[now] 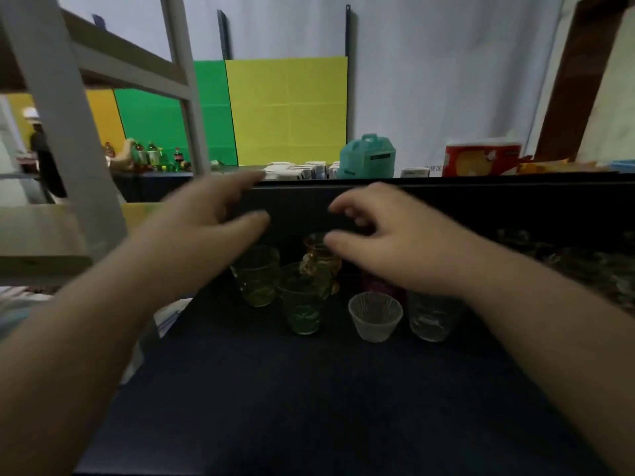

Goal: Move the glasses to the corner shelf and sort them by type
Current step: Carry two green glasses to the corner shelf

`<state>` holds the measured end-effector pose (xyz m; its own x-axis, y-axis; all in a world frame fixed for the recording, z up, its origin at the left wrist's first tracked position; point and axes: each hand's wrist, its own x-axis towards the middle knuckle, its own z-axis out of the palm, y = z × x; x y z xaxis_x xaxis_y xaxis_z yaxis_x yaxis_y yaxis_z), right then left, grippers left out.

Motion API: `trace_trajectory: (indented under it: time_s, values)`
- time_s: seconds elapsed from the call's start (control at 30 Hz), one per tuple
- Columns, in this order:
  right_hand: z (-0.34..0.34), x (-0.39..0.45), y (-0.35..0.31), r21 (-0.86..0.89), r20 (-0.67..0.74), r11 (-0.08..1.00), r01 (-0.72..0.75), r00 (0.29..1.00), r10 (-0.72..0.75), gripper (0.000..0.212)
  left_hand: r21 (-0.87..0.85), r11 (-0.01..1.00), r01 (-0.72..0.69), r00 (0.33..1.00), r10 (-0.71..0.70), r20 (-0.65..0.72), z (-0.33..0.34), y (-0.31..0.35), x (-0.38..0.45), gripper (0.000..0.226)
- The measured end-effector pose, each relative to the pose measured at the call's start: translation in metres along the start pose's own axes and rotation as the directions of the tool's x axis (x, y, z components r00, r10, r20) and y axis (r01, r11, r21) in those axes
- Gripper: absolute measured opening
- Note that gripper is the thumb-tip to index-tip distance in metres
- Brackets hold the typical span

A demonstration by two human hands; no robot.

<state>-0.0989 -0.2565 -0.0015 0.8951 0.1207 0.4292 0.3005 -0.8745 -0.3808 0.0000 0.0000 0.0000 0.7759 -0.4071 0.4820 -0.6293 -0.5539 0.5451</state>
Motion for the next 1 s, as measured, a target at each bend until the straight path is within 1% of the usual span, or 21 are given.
trace_trajectory:
  time_s: [0.03, 0.07, 0.1, 0.13, 0.2, 0.27, 0.37, 0.5, 0.6, 0.73, 0.8, 0.93, 1.0]
  values:
    - [0.015, 0.010, -0.001, -0.115, 0.094, 0.993, -0.013, 0.995, 0.024, 0.063, 0.067, 0.997, 0.047, 0.999, -0.047, 0.004, 0.027, 0.016, -0.003, 0.060]
    - [0.028, 0.020, -0.003, -0.203, 0.197, 0.979, -0.022, 0.978, 0.062, 0.073, 0.230, 0.973, 0.033, 0.996, -0.052, 0.078, 0.034, 0.008, 0.004, 0.069]
    - [0.039, 0.028, -0.003, -0.238, 0.250, 0.971, -0.023, 0.964, 0.084, 0.082, 0.366, 0.929, 0.058, 0.982, -0.119, 0.148, 0.047, -0.014, 0.014, 0.078]
    - [0.046, 0.034, -0.004, -0.263, 0.296, 0.964, -0.030, 0.949, 0.110, 0.089, 0.445, 0.894, 0.051, 0.969, -0.152, 0.195, 0.055, -0.031, 0.023, 0.084]
    - [0.062, 0.040, -0.003, -0.329, 0.359, 0.944, -0.029, 0.920, 0.153, 0.098, 0.514, 0.853, 0.090, 0.943, -0.240, 0.232, 0.062, -0.051, 0.041, 0.094]
    - [0.077, 0.045, -0.003, -0.386, 0.356, 0.922, -0.029, 0.918, 0.178, 0.100, 0.568, 0.818, 0.090, 0.918, -0.289, 0.271, 0.076, -0.063, 0.051, 0.098]
    - [0.093, 0.048, -0.004, -0.406, 0.316, 0.912, -0.053, 0.929, 0.194, 0.094, 0.560, 0.821, 0.113, 0.904, -0.319, 0.286, 0.088, -0.066, 0.059, 0.098]
    - [0.105, 0.048, -0.002, -0.417, 0.229, 0.902, -0.109, 0.948, 0.220, 0.085, 0.496, 0.857, 0.141, 0.916, -0.303, 0.264, 0.095, -0.073, 0.057, 0.091]
    - [0.108, 0.048, -0.003, -0.390, 0.241, 0.912, -0.131, 0.941, 0.238, 0.083, 0.468, 0.872, 0.143, 0.926, -0.285, 0.248, 0.091, -0.076, 0.050, 0.089]
    - [0.107, 0.043, -0.005, -0.314, 0.229, 0.942, -0.119, 0.953, 0.197, 0.078, 0.419, 0.900, 0.116, 0.950, -0.224, 0.218, 0.080, -0.080, 0.028, 0.087]
    - [0.102, 0.036, -0.007, -0.277, 0.204, 0.954, -0.115, 0.963, 0.175, 0.079, 0.382, 0.919, 0.097, 0.964, -0.182, 0.193, 0.073, -0.081, 0.015, 0.088]
    - [0.079, 0.015, -0.014, -0.231, 0.107, 0.970, -0.081, 0.988, 0.108, 0.080, 0.334, 0.936, 0.112, 0.980, -0.160, 0.120, 0.061, -0.074, -0.015, 0.088]
    - [0.061, 0.001, -0.017, -0.202, 0.061, 0.976, -0.084, 0.993, 0.098, 0.077, 0.311, 0.945, 0.106, 0.983, -0.147, 0.112, 0.058, -0.060, -0.030, 0.088]
